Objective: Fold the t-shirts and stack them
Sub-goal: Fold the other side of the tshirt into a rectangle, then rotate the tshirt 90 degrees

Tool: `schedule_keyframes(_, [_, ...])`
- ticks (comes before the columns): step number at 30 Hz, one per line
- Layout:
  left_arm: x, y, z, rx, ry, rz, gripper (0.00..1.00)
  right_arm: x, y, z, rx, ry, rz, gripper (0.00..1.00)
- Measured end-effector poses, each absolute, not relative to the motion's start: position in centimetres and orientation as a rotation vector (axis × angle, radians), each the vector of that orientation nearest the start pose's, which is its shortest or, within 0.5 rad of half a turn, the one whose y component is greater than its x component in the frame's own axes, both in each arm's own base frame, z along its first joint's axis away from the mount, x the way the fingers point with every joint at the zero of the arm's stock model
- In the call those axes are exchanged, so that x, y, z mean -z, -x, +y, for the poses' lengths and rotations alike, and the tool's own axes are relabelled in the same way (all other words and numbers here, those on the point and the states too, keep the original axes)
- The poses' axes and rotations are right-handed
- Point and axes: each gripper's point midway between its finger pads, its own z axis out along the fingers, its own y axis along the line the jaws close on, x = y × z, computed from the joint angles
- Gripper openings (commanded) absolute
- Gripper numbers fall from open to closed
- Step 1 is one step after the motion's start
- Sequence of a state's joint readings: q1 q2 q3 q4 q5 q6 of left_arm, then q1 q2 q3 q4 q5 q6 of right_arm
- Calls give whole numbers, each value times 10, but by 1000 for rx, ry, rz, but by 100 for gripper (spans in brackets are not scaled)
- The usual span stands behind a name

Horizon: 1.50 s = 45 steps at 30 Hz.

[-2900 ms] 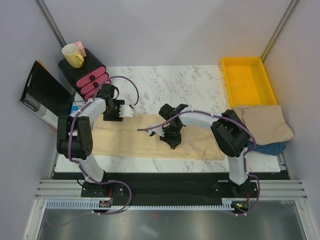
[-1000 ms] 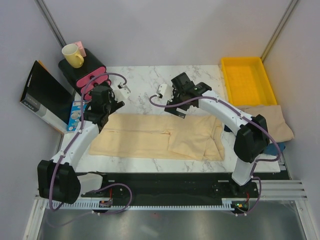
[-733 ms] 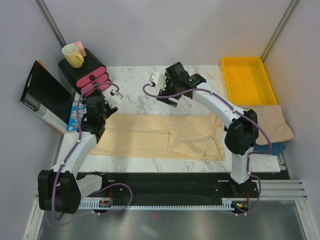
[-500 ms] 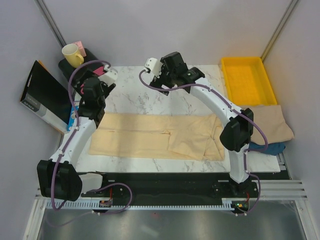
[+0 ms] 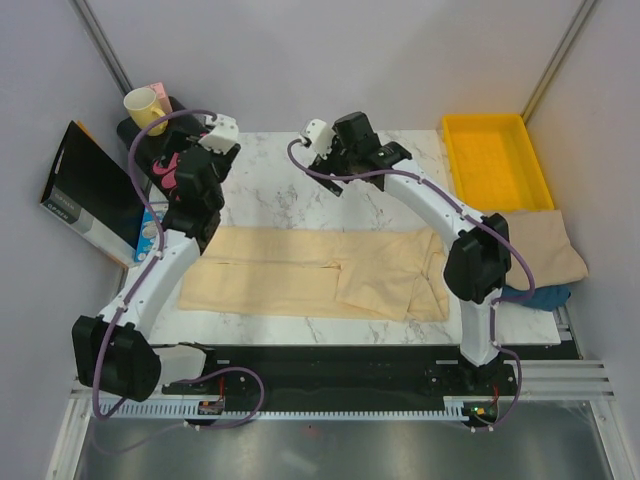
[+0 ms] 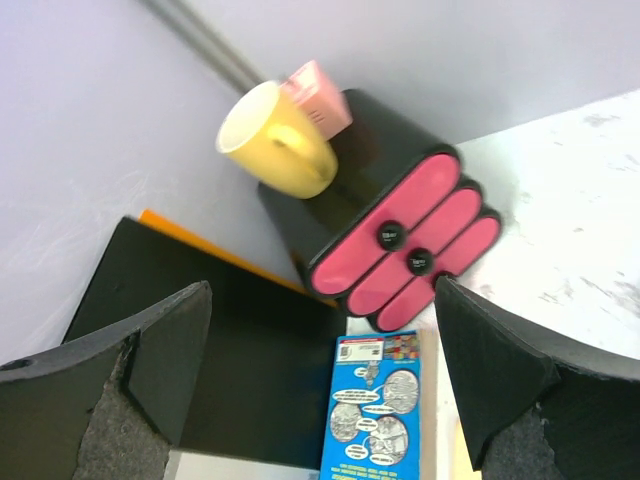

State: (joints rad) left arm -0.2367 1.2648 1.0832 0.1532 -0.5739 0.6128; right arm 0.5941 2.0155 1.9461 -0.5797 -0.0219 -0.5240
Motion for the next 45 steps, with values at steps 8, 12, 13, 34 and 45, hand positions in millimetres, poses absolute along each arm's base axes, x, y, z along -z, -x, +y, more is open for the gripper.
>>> schedule_keyframes(8, [-301, -383, 2, -736, -416, 1668, 100, -196, -443, 252, -6, 1220, 1977, 98])
schedule_keyframes(12, [-261, -347, 25, -793, -486, 1681, 100, -188, -426, 232, 28, 1264, 2007, 98])
schedule_keyframes(13, [-246, -337, 27, -810, -530, 1676, 100, -186, -422, 228, 36, 1278, 2015, 98])
schedule_keyframes(34, [-246, -357, -48, -437, -865, 1620, 100, -142, -395, 138, 107, 1319, 2309, 98])
schedule_keyframes(45, [-166, -374, -78, -303, -1206, 1711, 100, -78, -325, 97, -80, 1329, 2673, 88])
